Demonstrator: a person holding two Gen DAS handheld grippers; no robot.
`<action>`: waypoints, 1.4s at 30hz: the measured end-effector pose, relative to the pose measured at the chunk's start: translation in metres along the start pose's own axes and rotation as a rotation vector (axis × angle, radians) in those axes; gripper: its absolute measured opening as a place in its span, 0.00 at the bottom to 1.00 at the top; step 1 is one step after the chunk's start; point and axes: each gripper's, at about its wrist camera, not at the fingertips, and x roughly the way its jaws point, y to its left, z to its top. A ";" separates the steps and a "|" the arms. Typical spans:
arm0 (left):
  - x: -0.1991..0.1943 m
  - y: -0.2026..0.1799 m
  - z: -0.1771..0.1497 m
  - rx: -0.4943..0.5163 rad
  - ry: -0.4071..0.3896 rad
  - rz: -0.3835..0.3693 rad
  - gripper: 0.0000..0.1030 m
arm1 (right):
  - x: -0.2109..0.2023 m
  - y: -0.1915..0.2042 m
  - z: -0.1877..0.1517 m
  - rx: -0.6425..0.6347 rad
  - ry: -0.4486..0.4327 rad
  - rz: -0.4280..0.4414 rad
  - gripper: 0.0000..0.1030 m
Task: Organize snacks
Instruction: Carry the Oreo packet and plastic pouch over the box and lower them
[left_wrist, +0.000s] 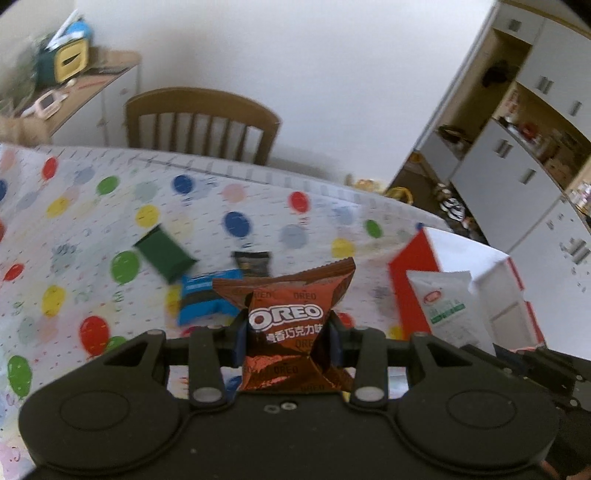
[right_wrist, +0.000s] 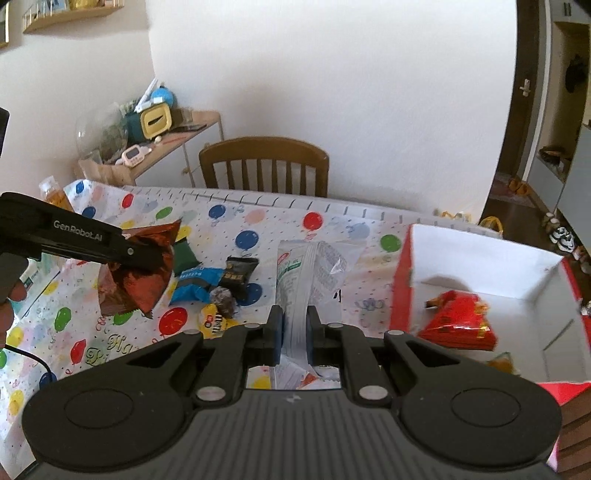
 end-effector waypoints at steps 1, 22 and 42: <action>-0.001 -0.008 0.000 0.011 -0.002 -0.007 0.37 | -0.006 -0.006 -0.001 0.003 -0.009 -0.006 0.12; 0.010 -0.179 -0.004 0.211 -0.015 -0.072 0.37 | -0.061 -0.139 -0.019 0.082 -0.084 -0.100 0.12; 0.100 -0.281 -0.008 0.298 0.067 0.015 0.37 | -0.020 -0.248 -0.024 0.121 -0.019 -0.157 0.12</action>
